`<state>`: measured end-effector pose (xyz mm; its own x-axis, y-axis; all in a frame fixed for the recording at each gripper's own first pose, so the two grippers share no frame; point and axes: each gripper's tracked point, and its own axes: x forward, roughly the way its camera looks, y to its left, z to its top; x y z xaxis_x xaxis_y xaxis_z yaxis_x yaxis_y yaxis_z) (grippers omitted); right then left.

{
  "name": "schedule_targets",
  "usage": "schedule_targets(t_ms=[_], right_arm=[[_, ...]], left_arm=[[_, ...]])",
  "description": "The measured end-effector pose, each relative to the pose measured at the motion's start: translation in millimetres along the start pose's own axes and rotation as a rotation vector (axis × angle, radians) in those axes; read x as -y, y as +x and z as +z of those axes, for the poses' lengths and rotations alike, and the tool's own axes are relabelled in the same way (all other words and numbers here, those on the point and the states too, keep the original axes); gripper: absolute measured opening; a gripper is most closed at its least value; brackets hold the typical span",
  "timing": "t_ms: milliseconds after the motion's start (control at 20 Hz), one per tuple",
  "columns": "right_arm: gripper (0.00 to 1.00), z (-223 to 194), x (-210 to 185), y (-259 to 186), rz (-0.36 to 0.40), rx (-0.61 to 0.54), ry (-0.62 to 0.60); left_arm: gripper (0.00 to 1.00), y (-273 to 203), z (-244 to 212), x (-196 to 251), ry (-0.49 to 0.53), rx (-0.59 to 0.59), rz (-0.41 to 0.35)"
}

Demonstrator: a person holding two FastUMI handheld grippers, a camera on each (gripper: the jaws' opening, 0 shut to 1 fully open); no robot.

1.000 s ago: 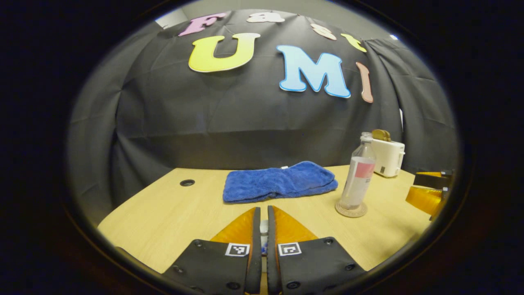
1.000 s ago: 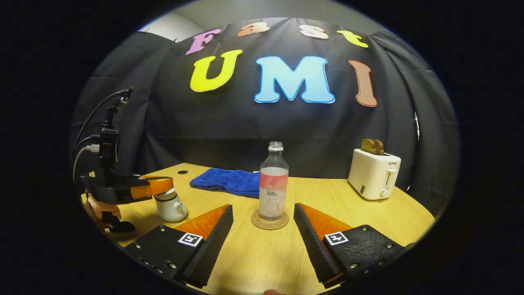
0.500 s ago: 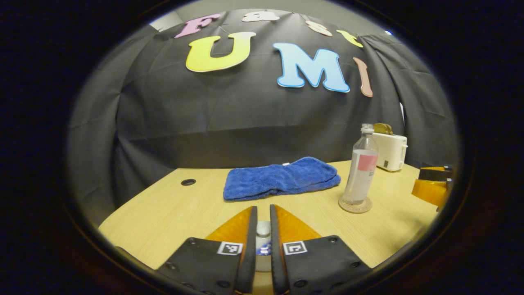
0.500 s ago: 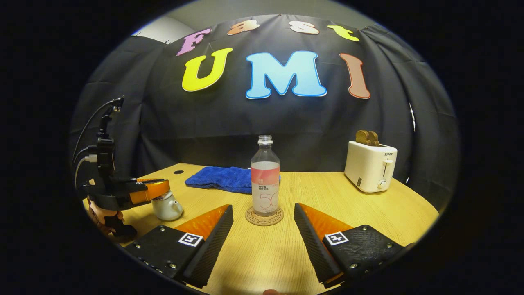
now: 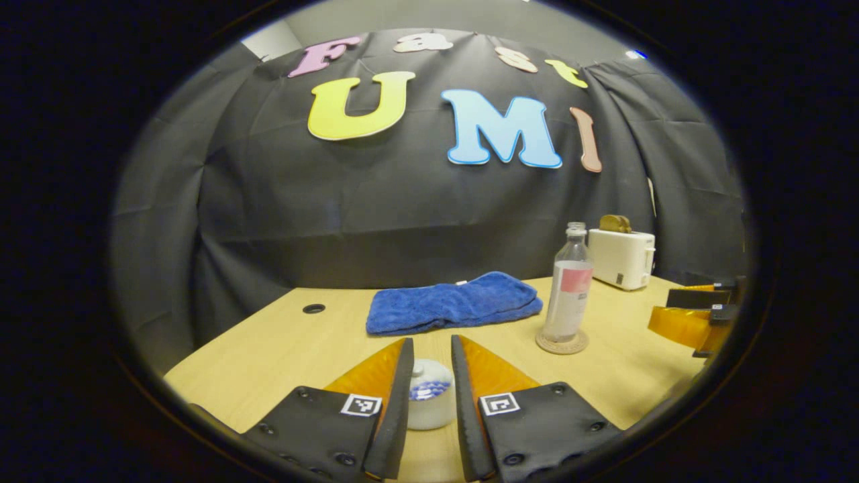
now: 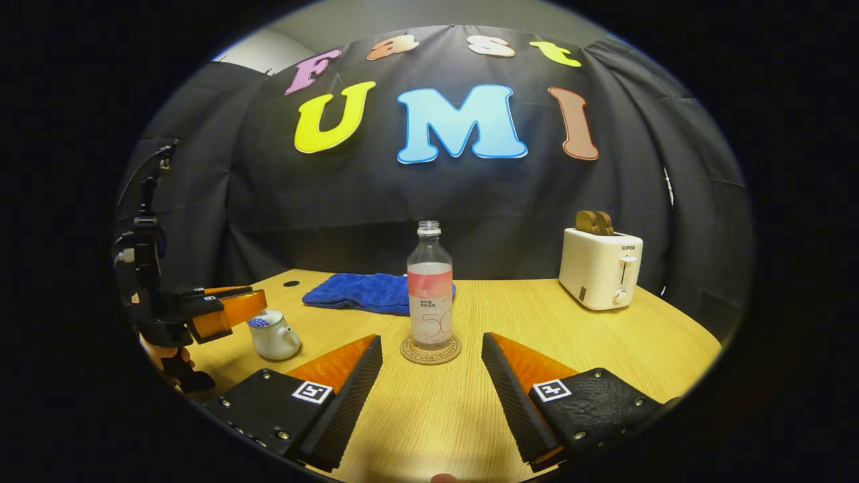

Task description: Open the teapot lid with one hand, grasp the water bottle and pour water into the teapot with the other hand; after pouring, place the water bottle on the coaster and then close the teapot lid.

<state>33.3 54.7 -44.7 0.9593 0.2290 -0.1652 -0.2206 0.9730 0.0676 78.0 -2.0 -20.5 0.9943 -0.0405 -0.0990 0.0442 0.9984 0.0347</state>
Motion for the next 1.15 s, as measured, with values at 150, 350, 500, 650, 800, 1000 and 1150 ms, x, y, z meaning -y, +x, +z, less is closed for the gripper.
schedule_targets(t_ms=[150, 350, 500, 650, 800, 1000, 1150], right_arm=[[0.93, -2.7, -4.8, -13.5, -0.003, 0.007, 0.007], [0.93, -7.9, -6.4, -32.1, -0.018, 0.018, 0.006], [0.93, -12.4, -7.3, -47.2, -0.034, 0.036, 0.006], [0.93, -17.0, -7.2, -60.6, -0.056, 0.055, -0.002], [0.93, -23.0, -8.0, -71.9, -0.071, 0.064, -0.002], [0.93, -24.5, -7.0, -79.7, -0.083, 0.090, 0.011], [0.93, -26.3, -6.2, -79.7, -0.086, 0.093, 0.016]], left_arm=[[0.41, -27.1, 3.8, 11.7, -0.012, 0.018, -0.014], [0.41, -61.3, 9.3, 23.2, -0.038, 0.049, -0.023], [0.39, -83.0, 6.8, 29.5, -0.042, 0.066, -0.022], [0.40, -99.5, -1.8, 36.2, -0.037, 0.068, -0.023], [0.39, -108.4, -12.2, 39.8, -0.055, 0.064, -0.025], [0.38, -111.9, -24.8, 38.4, -0.084, 0.059, -0.015], [0.39, -111.4, -30.9, 34.5, -0.101, 0.054, -0.007]])
